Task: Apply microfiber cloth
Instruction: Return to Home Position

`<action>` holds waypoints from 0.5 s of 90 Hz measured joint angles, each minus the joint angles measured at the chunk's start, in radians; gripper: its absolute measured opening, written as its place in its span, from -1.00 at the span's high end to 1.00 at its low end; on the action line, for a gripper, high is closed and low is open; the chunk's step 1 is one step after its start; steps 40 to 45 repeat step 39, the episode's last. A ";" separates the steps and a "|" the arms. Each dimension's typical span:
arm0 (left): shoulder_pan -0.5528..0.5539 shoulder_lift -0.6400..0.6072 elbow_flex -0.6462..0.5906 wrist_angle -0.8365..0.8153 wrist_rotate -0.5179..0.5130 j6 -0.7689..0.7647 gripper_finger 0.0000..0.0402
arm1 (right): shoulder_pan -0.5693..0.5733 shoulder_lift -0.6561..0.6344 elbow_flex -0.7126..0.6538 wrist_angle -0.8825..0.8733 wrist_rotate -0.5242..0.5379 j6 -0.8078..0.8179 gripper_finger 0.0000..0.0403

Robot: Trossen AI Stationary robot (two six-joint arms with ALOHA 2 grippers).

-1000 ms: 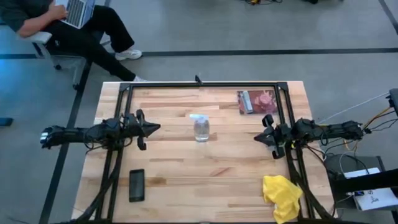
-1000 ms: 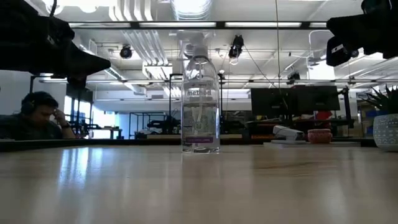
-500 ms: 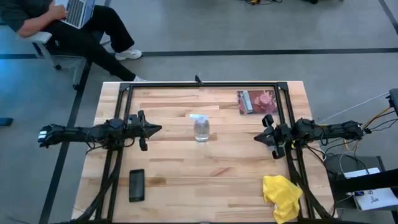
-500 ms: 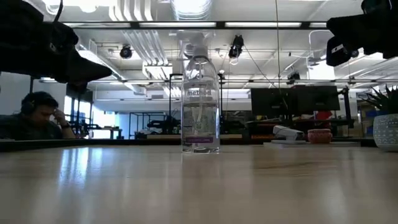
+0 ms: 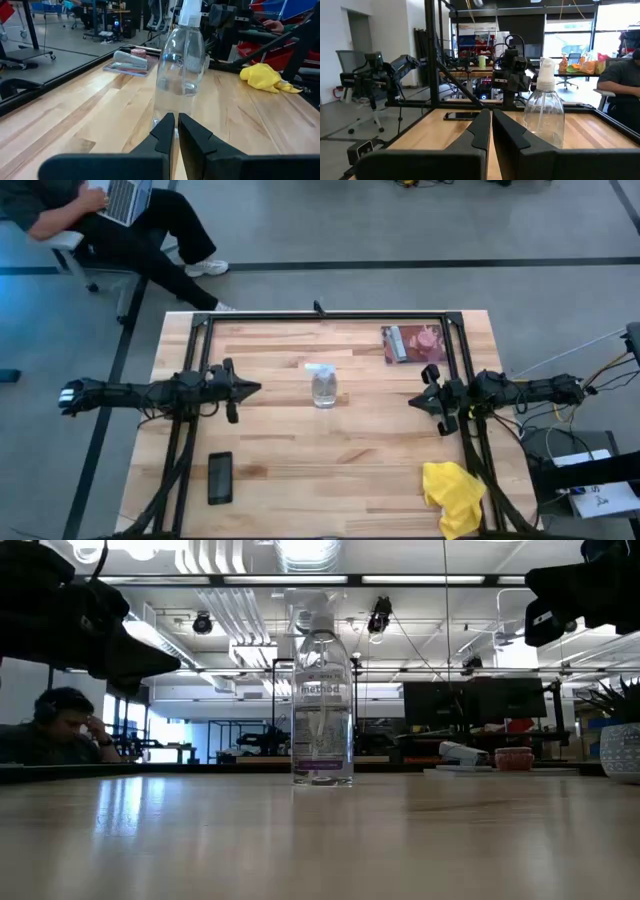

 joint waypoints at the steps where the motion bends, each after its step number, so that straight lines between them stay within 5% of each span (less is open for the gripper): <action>1: 0.000 0.001 0.000 0.000 0.000 0.000 0.97 | 0.000 0.000 0.000 0.000 0.000 0.000 0.99; 45: 0.000 0.022 0.000 0.000 0.000 0.000 0.97 | 0.000 0.000 0.000 0.000 0.000 0.000 0.99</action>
